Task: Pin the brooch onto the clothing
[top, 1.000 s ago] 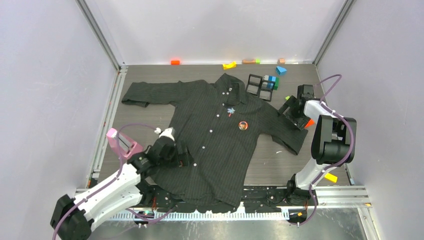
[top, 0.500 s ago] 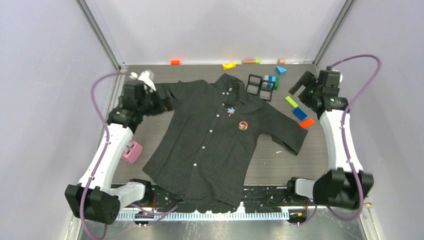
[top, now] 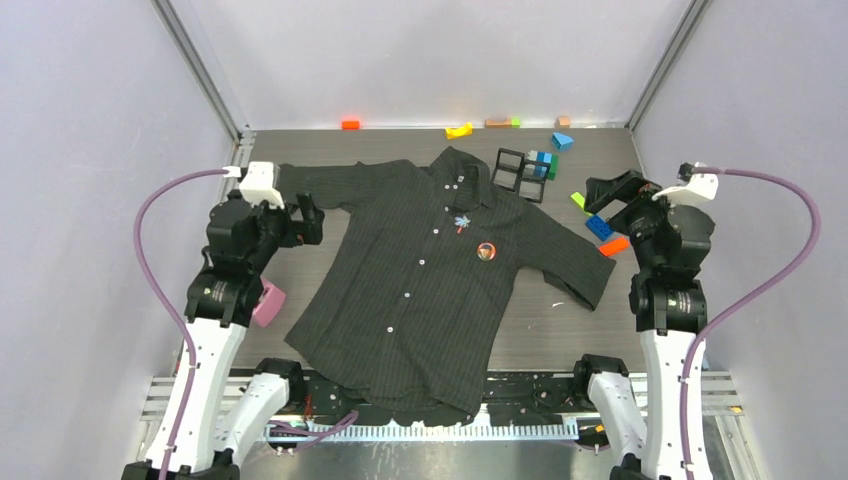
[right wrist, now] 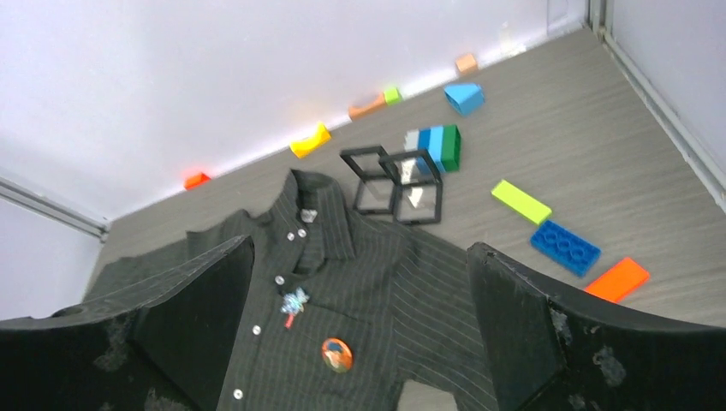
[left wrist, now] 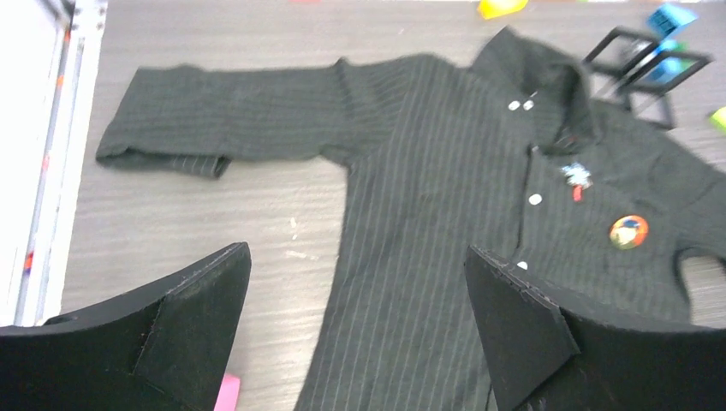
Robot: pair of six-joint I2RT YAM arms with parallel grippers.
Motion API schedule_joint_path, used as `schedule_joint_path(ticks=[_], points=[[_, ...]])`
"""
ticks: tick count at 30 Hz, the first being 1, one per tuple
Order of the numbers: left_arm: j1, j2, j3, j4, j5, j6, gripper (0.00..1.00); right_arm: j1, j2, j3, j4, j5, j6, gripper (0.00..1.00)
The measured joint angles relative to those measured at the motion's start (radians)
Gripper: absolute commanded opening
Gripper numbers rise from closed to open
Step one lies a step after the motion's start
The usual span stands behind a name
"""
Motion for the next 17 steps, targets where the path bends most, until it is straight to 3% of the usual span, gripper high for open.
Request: schedule_joint_path(ticks=[7,17], points=[[0.001,0.035,-0.05,0.007,-0.069,0.019,1.0,0.0,0.015,-0.13,0.019,0.007,-0.021,1.0],[0.014,0.02,-0.05,0.038,-0.08,0.018,1.0,0.0,-0.003,-0.133,0.05,0.008,-0.029,1.0]])
